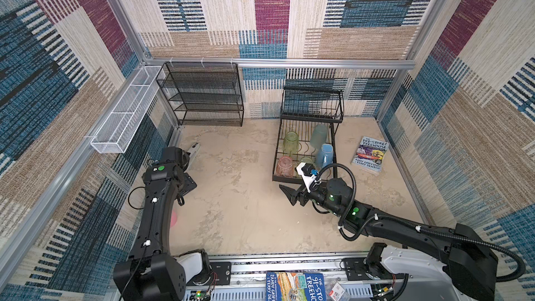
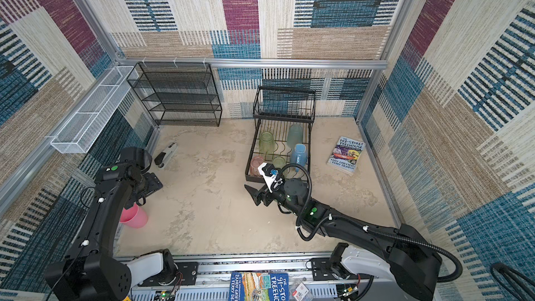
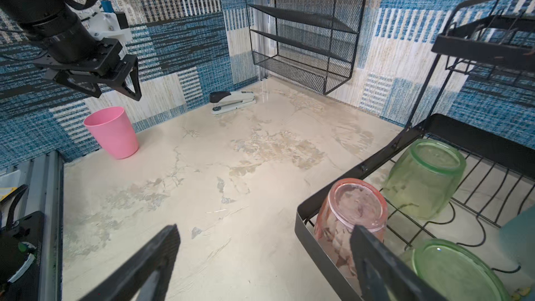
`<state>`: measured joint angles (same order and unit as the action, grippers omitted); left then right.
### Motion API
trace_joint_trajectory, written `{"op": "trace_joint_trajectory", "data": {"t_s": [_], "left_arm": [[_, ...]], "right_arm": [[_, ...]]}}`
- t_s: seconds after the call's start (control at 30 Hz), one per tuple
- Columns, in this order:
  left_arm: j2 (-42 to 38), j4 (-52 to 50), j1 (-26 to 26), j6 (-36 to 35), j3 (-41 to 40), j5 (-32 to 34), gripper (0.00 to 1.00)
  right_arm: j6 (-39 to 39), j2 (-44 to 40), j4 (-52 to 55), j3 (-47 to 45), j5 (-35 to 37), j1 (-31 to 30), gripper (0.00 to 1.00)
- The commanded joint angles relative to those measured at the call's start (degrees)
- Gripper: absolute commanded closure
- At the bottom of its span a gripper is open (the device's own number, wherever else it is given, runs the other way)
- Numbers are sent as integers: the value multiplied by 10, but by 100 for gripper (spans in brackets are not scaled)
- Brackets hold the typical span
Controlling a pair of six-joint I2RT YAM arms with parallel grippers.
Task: Load cups into a dish rack
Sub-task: Pick up the cup from the middle-left of the table.
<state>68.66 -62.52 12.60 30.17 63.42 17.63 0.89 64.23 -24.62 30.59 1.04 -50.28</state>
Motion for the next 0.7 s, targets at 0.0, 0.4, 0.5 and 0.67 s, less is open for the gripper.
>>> {"op": "trace_joint_trajectory", "data": {"t_s": [0.0,0.4,0.5,0.67], "left_arm": [[6,6,24,4,-7,2,16],[43,81,56,-13,-48,-13,19],[52,90,60,-14,-52,-13,20],[51,108,72,-21,-69,-14,21]], "right_arm": [[3,8,-37,-2,-7,-5,5],[-77,67,-91,0,-51,-107,6],[-101,84,-121,-4,-48,-142,7],[-112,102,-147,-10,-45,-163,8]]}}
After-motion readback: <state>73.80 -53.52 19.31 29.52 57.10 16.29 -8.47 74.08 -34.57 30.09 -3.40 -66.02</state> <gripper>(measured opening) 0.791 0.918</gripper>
